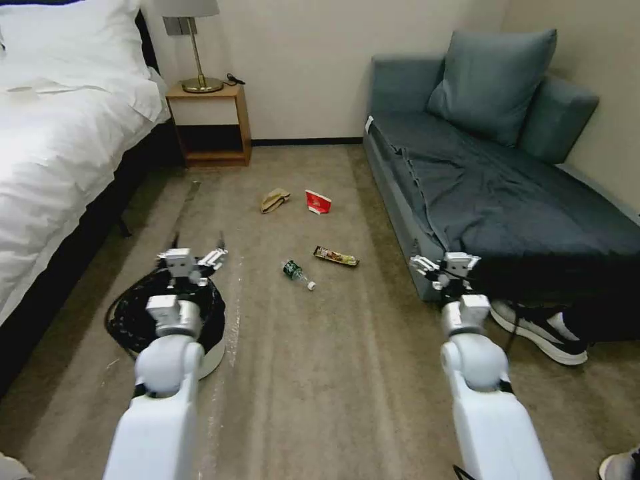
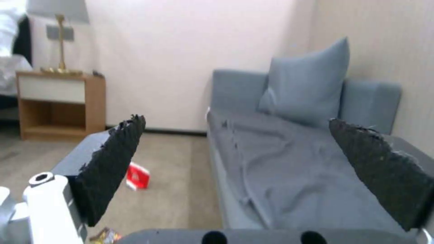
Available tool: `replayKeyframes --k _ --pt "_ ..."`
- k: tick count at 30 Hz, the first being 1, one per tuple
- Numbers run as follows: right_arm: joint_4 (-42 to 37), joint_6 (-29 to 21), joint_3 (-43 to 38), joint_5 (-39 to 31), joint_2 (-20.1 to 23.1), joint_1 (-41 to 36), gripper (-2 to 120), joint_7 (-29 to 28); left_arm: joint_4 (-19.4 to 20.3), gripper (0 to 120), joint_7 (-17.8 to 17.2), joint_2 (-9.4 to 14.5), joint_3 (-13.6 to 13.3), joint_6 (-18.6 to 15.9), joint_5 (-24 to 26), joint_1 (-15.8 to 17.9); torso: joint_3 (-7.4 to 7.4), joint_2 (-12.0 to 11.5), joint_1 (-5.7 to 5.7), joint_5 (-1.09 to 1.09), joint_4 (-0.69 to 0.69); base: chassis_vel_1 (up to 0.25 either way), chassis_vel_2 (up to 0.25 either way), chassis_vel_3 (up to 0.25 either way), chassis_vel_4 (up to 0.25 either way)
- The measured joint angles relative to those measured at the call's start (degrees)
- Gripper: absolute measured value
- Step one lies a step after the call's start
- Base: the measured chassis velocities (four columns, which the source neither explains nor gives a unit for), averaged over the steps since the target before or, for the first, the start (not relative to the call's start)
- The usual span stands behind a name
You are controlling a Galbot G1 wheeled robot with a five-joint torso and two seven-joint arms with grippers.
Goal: Pick up the trash bin, then pick up the garbage on the floor and place it into the trash bin.
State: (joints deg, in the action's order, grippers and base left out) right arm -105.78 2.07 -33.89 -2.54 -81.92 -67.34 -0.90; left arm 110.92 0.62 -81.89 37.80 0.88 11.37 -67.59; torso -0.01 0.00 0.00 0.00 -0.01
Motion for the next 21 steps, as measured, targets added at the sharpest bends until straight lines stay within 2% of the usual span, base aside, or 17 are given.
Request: replayKeyframes --k 2,3,4,5,6,7,8,9,10,11,12,14,17,19,21 --pt "-3.1 0.5 -0.5 -0.6 0.9 -2.1 100 -0.2 1.4 100 0.0 0.3 0.5 0.1 0.8 -0.7 0.0 0.0 0.0 0.03 0.02 0.0 0.0 0.0 0.0" --pt "-4.9 0.7 -0.7 -0.8 1.3 -3.5 100 -0.3 2.0 100 -0.3 0.6 0.5 -0.4 1.1 -1.1 0.0 0.0 0.0 -0.06 -0.02 0.0 0.0 0.0 0.0" --pt "-5.0 0.4 -0.5 -0.9 1.3 -3.9 100 -0.3 3.1 100 -1.4 1.6 -0.2 -2.3 1.2 -2.0 -0.01 0.0 0.0 -0.03 -0.02 0.0 0.0 0.0 0.0" --pt "-5.0 0.4 -0.5 -0.9 1.3 -3.9 100 -0.3 3.1 100 -1.4 1.6 -0.2 -2.3 1.2 -2.0 -0.01 0.0 0.0 -0.03 -0.02 0.0 0.0 0.0 0.0" --pt "-6.6 0.0 -0.2 -2.4 2.0 -4.7 100 -0.7 3.2 100 -2.9 2.3 -0.3 -3.3 0.0 -2.3 0.01 0.0 0.0 0.12 0.02 0.0 0.0 0.0 0.0" --pt "-9.4 0.3 0.1 -4.1 3.1 -6.0 100 -1.3 2.8 100 -4.7 2.8 -0.6 -3.3 -1.4 -2.3 0.0 0.0 0.0 -0.09 -0.01 0.0 0.0 0.0 0.0" --pt "-9.4 0.3 0.1 -4.1 3.1 -6.0 100 -1.3 2.8 100 -4.7 2.8 -0.6 -3.3 -1.4 -2.3 0.0 0.0 0.0 -0.09 -0.01 0.0 0.0 0.0 0.0" --pt "-10.0 1.0 0.4 -4.7 3.5 -6.4 100 -1.6 2.4 100 -5.1 3.0 -0.6 -2.9 -1.9 -2.3 0.0 0.0 0.0 -0.11 0.01 0.0 0.0 0.0 0.0" --pt "-10.0 1.8 1.0 -5.1 3.6 -6.4 100 -2.1 2.0 100 -4.1 3.0 0.8 -1.8 -3.6 -2.2 0.0 0.0 0.0 0.07 -0.01 0.0 0.0 0.0 0.0" --pt "-10.0 2.1 1.3 -5.1 3.6 -6.4 100 -2.3 1.5 100 -3.3 3.0 1.9 -0.3 -4.8 -1.9 0.0 0.0 0.0 -0.05 0.0 0.0 0.0 0.0 0.0" --pt "-10.0 2.1 1.3 -5.1 3.6 -6.4 100 -2.3 1.5 100 -3.3 3.0 1.9 -0.3 -4.8 -1.9 0.0 0.0 0.0 -0.05 0.0 0.0 0.0 0.0 0.0" --pt "-9.2 3.2 1.8 -5.0 3.4 -6.4 100 -2.3 0.0 100 -1.6 3.1 3.5 4.1 -6.2 -0.8 0.0 0.0 0.0 0.02 0.01 0.0 0.0 0.0 0.0" --pt "-8.0 3.9 2.0 -4.7 3.1 -6.5 100 -2.3 -0.9 100 -0.4 3.1 4.7 6.1 -7.4 0.0 0.0 0.0 0.0 -0.01 0.01 0.0 0.0 0.0 0.0" --pt "-7.7 4.2 2.0 -4.1 3.0 -6.7 100 -2.0 -1.2 100 -1.0 3.0 4.9 6.8 -8.0 0.4 0.0 0.0 0.0 0.01 0.01 0.0 0.0 0.0 0.0" --pt "-7.6 4.5 2.0 -3.2 2.8 -7.2 100 -1.7 -1.9 100 -4.0 2.6 5.1 7.1 -8.8 1.0 0.0 0.0 0.0 -0.01 0.01 0.0 0.0 0.0 0.0"
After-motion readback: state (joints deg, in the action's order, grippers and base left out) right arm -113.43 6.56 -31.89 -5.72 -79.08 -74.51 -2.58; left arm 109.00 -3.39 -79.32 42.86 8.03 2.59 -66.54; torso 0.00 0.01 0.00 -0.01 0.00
